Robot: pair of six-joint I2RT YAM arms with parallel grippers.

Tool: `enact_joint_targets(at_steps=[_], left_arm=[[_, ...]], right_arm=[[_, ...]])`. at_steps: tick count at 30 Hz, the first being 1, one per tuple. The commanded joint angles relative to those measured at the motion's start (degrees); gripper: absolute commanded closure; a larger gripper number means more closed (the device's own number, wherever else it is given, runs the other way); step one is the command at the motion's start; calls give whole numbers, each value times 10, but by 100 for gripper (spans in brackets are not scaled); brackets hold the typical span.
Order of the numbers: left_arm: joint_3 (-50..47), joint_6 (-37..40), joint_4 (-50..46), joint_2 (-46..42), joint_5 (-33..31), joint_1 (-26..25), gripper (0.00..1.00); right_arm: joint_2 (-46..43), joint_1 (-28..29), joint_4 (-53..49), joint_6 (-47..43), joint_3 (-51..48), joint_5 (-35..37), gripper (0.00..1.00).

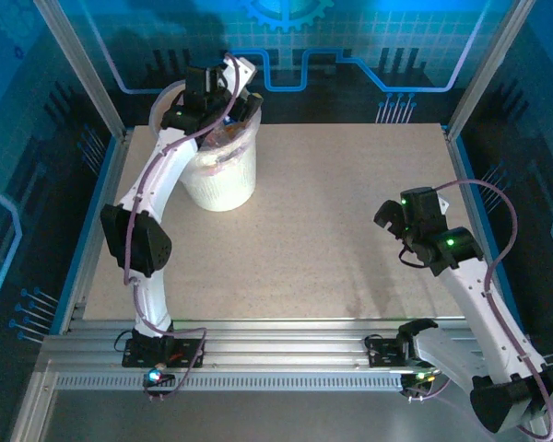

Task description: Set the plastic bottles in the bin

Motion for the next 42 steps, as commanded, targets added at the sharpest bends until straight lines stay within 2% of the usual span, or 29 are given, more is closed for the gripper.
enact_joint_targets(at_steps=[1, 13, 21, 27, 29, 33, 39, 42], left_arm=[[-25, 30, 2, -24, -42, 0, 22], [-87, 11, 47, -72, -36, 11, 23], [-25, -58, 34, -75, 21, 10, 15], [-3, -118, 39, -110, 32, 10, 12], [-9, -137, 38, -132, 24, 10, 8], [-67, -172, 55, -204, -11, 10, 1], [-260, -208, 134, -371, -89, 12, 1], [-353, -229, 141, -459, -138, 15, 1]], right_arm=[[-7, -6, -3, 1, -6, -4, 0], [-9, -6, 1, 6, -11, -5, 0], [2, -6, 5, 3, -5, -13, 0], [-3, -6, 3, -2, 0, -8, 0], [-6, -5, 3, -6, 0, -5, 0], [-11, -6, 5, -15, -2, 1, 0], [-25, -7, 14, -33, -12, 12, 0], [-33, -8, 17, -46, -21, 21, 0]])
